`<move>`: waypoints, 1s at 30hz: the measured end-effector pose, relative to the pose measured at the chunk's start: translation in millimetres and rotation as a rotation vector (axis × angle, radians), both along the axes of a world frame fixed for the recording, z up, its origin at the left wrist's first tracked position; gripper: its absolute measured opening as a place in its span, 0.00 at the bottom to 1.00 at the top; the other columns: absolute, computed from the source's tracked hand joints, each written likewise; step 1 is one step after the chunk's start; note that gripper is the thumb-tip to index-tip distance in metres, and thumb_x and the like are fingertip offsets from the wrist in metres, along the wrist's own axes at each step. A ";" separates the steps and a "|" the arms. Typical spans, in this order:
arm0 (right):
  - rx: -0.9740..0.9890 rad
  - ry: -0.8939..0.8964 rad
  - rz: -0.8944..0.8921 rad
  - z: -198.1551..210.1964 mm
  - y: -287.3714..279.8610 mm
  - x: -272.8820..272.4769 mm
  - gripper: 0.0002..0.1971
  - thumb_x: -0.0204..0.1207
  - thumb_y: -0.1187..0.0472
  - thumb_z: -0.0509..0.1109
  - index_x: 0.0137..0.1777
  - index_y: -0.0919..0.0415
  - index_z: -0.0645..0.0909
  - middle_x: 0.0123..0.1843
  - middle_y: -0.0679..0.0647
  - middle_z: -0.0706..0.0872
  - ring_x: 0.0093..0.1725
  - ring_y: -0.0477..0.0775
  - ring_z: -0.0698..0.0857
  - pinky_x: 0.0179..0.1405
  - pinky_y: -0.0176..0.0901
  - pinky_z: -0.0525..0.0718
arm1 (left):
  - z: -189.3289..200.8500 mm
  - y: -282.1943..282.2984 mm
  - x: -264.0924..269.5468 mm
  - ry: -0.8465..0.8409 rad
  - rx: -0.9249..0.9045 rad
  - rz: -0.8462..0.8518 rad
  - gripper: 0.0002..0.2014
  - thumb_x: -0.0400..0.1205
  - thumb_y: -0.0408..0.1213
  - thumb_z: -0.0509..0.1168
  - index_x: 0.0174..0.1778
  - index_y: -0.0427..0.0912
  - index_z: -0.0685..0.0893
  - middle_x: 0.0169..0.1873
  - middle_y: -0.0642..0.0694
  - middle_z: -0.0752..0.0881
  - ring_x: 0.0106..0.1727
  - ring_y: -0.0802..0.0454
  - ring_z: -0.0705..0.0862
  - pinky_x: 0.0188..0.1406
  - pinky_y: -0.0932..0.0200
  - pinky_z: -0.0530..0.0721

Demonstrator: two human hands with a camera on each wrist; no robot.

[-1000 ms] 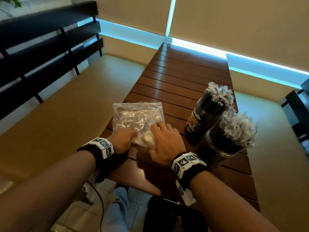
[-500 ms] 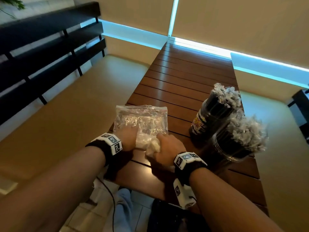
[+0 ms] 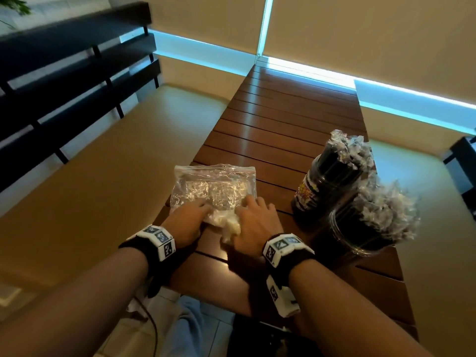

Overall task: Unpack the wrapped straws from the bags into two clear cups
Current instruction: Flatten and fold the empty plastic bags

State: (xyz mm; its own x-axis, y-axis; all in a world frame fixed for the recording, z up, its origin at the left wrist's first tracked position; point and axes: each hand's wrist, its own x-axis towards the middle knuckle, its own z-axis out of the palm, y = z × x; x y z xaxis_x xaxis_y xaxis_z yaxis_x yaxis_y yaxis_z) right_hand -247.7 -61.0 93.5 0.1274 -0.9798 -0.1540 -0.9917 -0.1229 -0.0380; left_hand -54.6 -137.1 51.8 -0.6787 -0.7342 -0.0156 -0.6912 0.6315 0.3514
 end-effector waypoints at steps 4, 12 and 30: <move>-0.144 0.084 0.239 -1.0 10.7 3.9 0.28 0.63 0.32 0.64 0.60 0.47 0.80 0.67 0.54 0.75 0.67 0.61 0.73 0.61 0.64 0.72 | 0.7 -17.1 -10.3 0.078 0.171 0.139 0.11 0.76 0.26 0.63 0.53 0.40 0.80 0.52 0.43 0.82 0.54 0.44 0.81 0.52 0.53 0.77; 0.075 -0.164 0.009 -2.3 -6.3 -0.2 0.20 0.65 0.43 0.67 0.54 0.52 0.77 0.53 0.50 0.81 0.54 0.57 0.82 0.49 0.53 0.85 | 13.7 -25.2 -11.7 -0.096 0.252 0.149 0.09 0.81 0.31 0.60 0.38 0.49 0.73 0.44 0.48 0.79 0.50 0.43 0.82 0.46 0.52 0.76; -0.104 -0.044 0.155 -2.5 -6.3 -5.7 0.31 0.65 0.32 0.67 0.66 0.45 0.73 0.73 0.51 0.70 0.69 0.58 0.72 0.64 0.60 0.72 | -15.1 -28.1 4.3 0.036 0.094 0.208 0.14 0.78 0.33 0.60 0.58 0.45 0.83 0.59 0.42 0.77 0.61 0.41 0.78 0.64 0.42 0.78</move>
